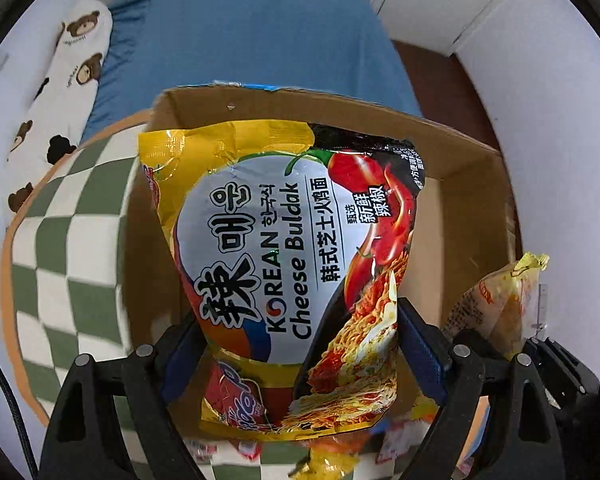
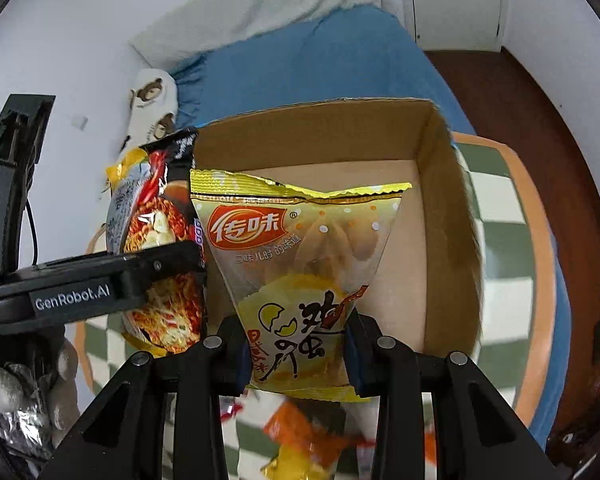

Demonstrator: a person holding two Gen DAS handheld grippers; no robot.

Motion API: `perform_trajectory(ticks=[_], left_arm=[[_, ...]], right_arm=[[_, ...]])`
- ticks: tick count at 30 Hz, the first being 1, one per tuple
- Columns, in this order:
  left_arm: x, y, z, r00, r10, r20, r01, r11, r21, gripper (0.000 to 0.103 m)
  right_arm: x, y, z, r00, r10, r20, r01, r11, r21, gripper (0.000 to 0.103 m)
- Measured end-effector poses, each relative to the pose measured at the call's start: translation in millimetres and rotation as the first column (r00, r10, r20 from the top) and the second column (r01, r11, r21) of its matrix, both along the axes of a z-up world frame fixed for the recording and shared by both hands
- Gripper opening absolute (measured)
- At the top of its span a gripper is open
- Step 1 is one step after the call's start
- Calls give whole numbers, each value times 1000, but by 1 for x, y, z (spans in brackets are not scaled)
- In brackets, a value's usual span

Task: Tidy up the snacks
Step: 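Carry both packs into the cardboard box and open both tools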

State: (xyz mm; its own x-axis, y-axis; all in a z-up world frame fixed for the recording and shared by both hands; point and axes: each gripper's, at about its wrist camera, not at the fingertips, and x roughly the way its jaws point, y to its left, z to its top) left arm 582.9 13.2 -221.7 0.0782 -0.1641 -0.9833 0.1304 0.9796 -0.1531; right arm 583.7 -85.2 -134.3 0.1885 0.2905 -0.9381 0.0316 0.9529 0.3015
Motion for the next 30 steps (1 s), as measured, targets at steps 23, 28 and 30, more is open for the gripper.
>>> perform_trajectory(ticks=[23, 28, 30], left_arm=[[57, -8, -92, 994, 8, -110, -6, 1000, 21, 89], [48, -1, -71, 998, 22, -51, -21, 1000, 22, 89], [39, 3, -60, 1000, 22, -20, -21, 999, 27, 89]], right_arm=[[138, 11, -149, 977, 90, -192, -103, 993, -60, 87], [129, 9, -140, 983, 65, -172, -80, 994, -80, 87], [124, 7, -133, 986, 57, -158, -73, 993, -96, 87]])
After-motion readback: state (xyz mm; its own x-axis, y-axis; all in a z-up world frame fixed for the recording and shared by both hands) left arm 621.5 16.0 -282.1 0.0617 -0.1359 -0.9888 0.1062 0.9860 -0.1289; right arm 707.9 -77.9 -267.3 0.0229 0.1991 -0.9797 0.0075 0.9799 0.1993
